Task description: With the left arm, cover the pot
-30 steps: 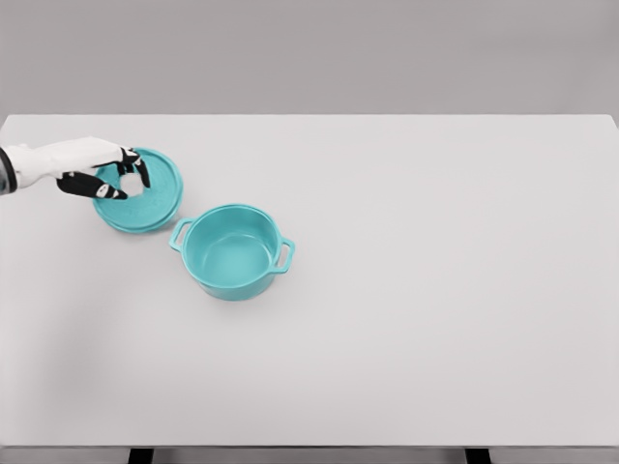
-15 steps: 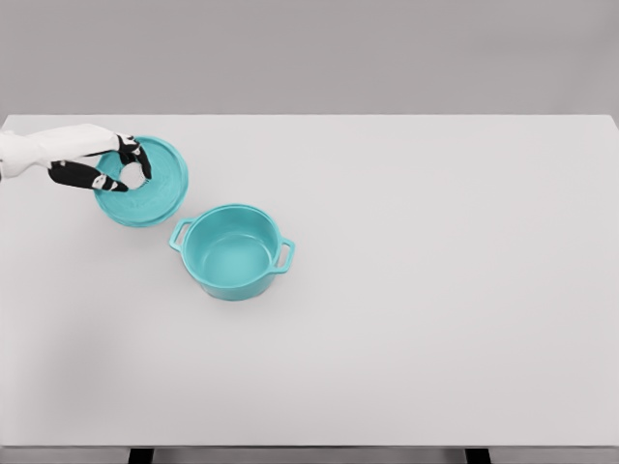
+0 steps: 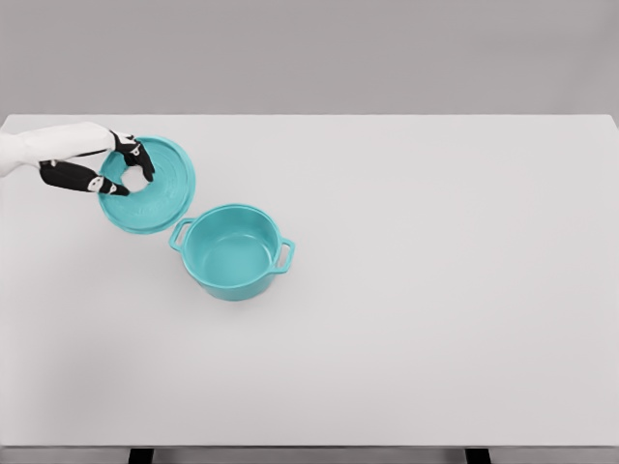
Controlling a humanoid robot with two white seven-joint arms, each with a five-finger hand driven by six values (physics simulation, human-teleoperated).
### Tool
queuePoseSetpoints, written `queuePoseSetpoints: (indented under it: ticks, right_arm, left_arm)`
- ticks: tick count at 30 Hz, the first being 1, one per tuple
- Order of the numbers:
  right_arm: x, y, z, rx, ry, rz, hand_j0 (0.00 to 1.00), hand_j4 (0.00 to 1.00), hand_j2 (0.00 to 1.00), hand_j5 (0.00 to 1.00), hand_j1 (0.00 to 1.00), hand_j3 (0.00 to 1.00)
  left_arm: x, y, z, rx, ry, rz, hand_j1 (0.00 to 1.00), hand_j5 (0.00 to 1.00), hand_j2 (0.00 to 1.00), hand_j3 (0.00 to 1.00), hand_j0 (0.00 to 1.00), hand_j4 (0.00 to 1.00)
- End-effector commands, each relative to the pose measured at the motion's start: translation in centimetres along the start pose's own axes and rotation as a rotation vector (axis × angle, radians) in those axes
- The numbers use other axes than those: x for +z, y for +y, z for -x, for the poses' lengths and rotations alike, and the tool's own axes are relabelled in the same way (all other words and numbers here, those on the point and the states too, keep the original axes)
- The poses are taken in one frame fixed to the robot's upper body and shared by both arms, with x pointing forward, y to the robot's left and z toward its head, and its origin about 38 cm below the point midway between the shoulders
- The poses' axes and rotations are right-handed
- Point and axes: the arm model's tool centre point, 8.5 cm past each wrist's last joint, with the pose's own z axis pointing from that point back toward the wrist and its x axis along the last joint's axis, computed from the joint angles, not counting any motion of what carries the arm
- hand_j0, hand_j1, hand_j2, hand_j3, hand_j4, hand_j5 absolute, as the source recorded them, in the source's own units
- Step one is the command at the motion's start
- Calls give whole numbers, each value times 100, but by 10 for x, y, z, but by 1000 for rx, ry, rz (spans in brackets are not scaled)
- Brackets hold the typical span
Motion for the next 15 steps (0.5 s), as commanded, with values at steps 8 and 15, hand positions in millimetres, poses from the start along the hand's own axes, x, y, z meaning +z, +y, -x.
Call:
queuePoseSetpoints:
  ticks: [8, 15]
  right_arm:
    - [0, 0, 0, 0, 1, 0, 100, 100, 100, 100, 100, 100]
    - [0, 0, 0, 1, -1, 0, 100, 100, 100, 100, 100, 100]
  left_arm:
    - [4, -10, -25, 35, -47, 53, 51, 51, 51, 51, 51, 51]
    - [-6, -20, -28, 64, -34, 90, 51, 51, 51, 51, 51, 51]
